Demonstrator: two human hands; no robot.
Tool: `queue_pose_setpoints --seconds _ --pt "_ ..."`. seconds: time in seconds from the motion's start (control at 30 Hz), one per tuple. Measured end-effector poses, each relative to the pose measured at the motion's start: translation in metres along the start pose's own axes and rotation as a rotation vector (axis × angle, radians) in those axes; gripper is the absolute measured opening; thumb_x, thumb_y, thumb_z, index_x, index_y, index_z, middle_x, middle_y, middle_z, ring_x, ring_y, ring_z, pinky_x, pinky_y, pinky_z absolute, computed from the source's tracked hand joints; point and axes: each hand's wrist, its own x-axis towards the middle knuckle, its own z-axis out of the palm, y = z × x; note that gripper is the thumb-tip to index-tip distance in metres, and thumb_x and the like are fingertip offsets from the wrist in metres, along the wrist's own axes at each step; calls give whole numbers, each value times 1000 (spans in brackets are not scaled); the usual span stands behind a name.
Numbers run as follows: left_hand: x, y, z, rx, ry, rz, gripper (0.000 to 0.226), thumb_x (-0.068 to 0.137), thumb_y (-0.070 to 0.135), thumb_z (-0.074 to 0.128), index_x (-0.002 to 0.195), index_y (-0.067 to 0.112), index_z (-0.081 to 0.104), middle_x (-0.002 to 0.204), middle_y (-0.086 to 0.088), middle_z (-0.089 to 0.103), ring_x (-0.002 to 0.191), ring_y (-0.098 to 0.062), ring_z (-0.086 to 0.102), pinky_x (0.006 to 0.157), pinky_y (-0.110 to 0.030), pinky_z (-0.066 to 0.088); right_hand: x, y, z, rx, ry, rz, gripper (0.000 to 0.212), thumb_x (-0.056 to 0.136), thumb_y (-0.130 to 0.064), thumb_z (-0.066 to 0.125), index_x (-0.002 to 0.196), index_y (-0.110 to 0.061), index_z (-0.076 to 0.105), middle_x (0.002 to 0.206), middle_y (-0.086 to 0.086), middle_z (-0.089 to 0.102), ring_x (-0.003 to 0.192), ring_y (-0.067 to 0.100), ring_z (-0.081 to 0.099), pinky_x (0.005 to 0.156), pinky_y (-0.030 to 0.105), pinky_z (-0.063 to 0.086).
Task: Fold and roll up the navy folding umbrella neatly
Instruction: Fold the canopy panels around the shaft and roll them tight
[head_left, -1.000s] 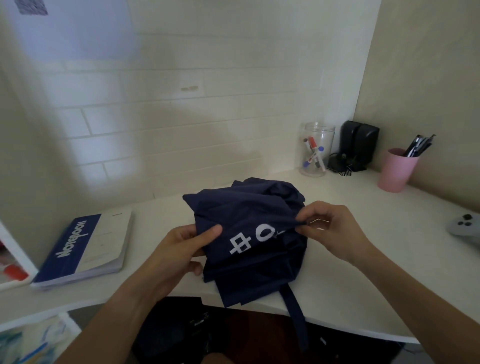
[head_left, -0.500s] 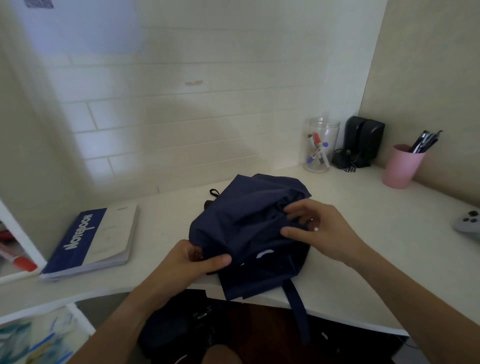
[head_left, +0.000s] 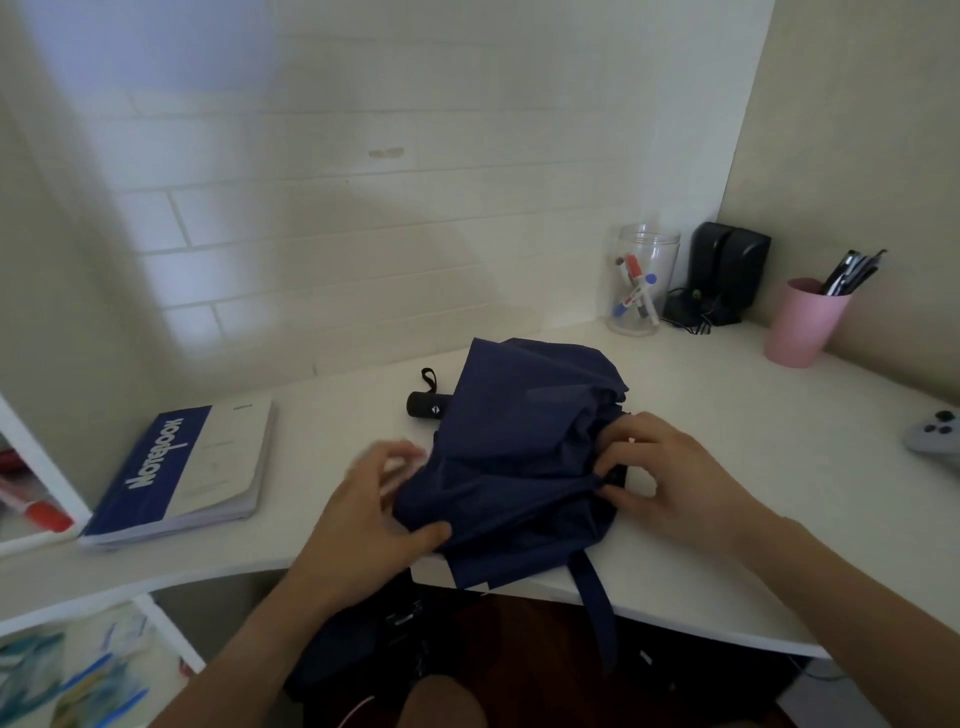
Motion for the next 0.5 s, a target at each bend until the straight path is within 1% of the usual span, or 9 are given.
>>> queue_pose_setpoints --seconds 0.03,0.07,0.1,0.13,0.17,0.23,0.3,0.4,0.5 --pt "-3 9 2 141 116 144 77 63 44 91 132 37 55 151 7 47 139 -10 48 112 -32 45 0 -1 -1 -25 -16 -20 12 79 -27 76 90 -28 72 108 -11 62 99 11 59 85 31 53" --pt "-6 20 6 313 184 325 84 66 50 90 139 32 52 157 6 39 145 -11 38 115 -30 38 -1 -2 -2 -35 -29 -33 11 80 -27 75 91 -27 72 108 -10 62 99 11 59 84 30 53" --pt "-11 31 12 483 170 499 89 68 63 84 143 26 52 158 3 40 146 -13 37 117 -32 35 -1 -3 -2 -46 -35 -40 11 80 -27 73 91 -25 72 108 -9 62 99 12 59 84 31 53" --pt "-14 37 21 641 82 605 95 69 77 74 145 23 52 155 2 45 144 -15 40 117 -37 36 -1 -4 -1 -57 -35 -44 11 80 -27 70 91 -24 71 107 -8 62 98 14 59 83 32 54" --pt "-15 38 30 780 -15 634 100 70 87 63 146 22 51 151 2 51 139 -16 46 115 -41 39 -1 -5 -1 -63 -39 -44 12 80 -28 68 91 -23 71 108 -7 62 99 15 59 83 34 54" --pt "-13 27 48 919 -132 548 98 72 87 55 145 22 51 139 3 59 125 -18 58 105 -39 49 -2 -9 -2 -60 -56 -33 13 80 -28 69 92 -24 71 110 -8 61 100 15 59 84 36 55" --pt "-10 15 53 869 -153 459 81 78 76 57 142 26 53 131 6 63 116 -17 62 96 -33 51 -6 -14 -6 -81 -48 -17 20 80 -27 73 100 -25 72 115 -9 61 105 13 58 89 35 54" --pt "-5 13 48 762 -220 444 63 82 67 59 136 36 56 130 13 63 116 -10 60 94 -28 51 -19 -25 -14 -86 -15 -38 46 81 -16 71 126 -21 64 130 -7 58 120 12 55 104 28 47" --pt "0 15 42 736 -277 439 49 85 64 58 131 45 56 136 21 58 120 -4 55 98 -27 48 -27 -42 -16 16 -141 -72 71 73 -4 64 141 -23 52 142 -10 53 136 8 44 114 23 36"
